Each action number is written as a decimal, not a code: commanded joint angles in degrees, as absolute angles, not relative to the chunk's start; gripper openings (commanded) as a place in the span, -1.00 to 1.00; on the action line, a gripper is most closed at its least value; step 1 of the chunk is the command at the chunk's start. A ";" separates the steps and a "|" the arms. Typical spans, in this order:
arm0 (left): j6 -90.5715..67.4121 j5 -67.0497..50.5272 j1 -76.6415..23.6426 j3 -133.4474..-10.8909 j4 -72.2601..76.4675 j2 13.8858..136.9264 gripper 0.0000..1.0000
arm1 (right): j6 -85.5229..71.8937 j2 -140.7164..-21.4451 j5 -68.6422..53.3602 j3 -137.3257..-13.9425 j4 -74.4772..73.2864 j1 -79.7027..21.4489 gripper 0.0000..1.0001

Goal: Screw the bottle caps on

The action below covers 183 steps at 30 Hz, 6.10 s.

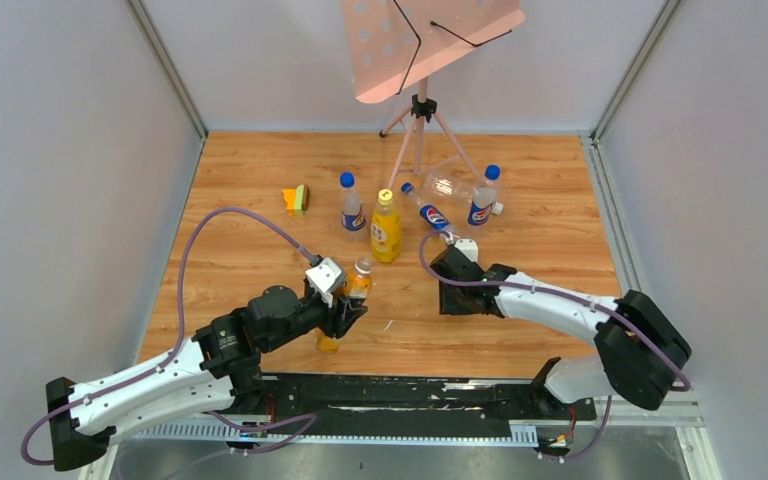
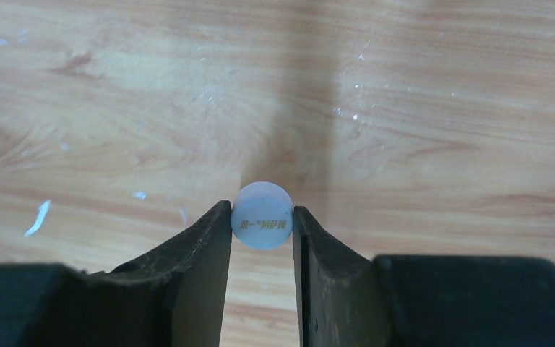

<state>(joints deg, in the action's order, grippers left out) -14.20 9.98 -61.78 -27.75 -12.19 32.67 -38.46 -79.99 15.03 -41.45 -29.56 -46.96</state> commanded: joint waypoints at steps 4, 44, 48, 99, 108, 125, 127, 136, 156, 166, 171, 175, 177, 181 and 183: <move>-12.01 9.68 -61.78 -27.91 -9.25 33.63 -0.20 | -32.84 -66.93 9.21 -42.80 -33.90 -47.30 -1.00; 2.99 -18.64 -61.77 -35.96 -0.29 47.18 -0.43 | -0.90 -54.37 -37.41 -63.44 -32.97 -46.87 -1.00; 2.82 -19.11 -61.75 -35.59 1.41 46.08 -0.46 | -0.87 -54.92 -37.49 -62.58 -32.96 -46.85 -1.00; 8.02 -43.49 -50.52 -46.99 1.18 53.82 -0.76 | 37.16 -71.94 -60.38 -71.36 -48.82 -45.60 -1.00; 3.66 -25.25 -50.63 -45.89 5.52 50.62 -0.77 | 11.87 -75.59 -42.96 -74.36 -41.98 -45.58 -1.00; 13.55 9.32 -62.83 -41.91 13.34 51.67 -0.74 | -40.98 -76.75 -22.16 -71.99 -39.17 -45.76 -0.84; 12.43 10.10 -62.84 -41.35 13.36 51.50 -0.75 | -39.31 -74.44 -20.36 -72.60 -38.56 -45.75 -0.63; 4.82 10.66 -61.32 -39.70 6.64 51.79 -0.79 | -26.16 -64.72 -16.82 -72.17 -34.64 -45.41 0.40; 4.21 -39.35 -52.65 -44.75 -1.74 56.85 -0.83 | 18.93 -50.96 -47.74 -65.60 -30.78 -40.32 0.51; 5.52 -42.10 -52.61 -47.37 -4.21 59.99 -0.82 | 21.53 -54.77 -54.04 -67.72 -32.35 -40.08 0.23; 5.71 -41.98 -52.65 -47.72 -4.46 60.58 -0.82 | 21.77 -55.02 -55.78 -68.03 -32.58 -40.12 0.16; 5.86 -41.95 -52.65 -48.08 -4.43 60.79 -0.81 | 21.72 -55.34 -55.96 -68.03 -32.72 -40.08 0.07; 5.81 -41.97 -52.62 -48.34 -4.49 60.88 -0.81 | 21.62 -55.73 -55.73 -68.03 -32.78 -40.01 0.00; 5.83 -42.11 -52.65 -48.87 -4.87 61.06 -0.81 | 21.04 -56.73 -55.66 -68.13 -33.04 -40.04 -0.38; 5.95 -42.00 -52.65 -49.28 -5.31 61.08 -0.81 | 20.50 -57.22 -55.34 -68.33 -33.07 -40.06 -0.56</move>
<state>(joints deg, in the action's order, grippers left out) 5.17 -41.30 -52.84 -45.82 -6.15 60.88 20.56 -56.34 -53.71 -66.17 -33.52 -40.16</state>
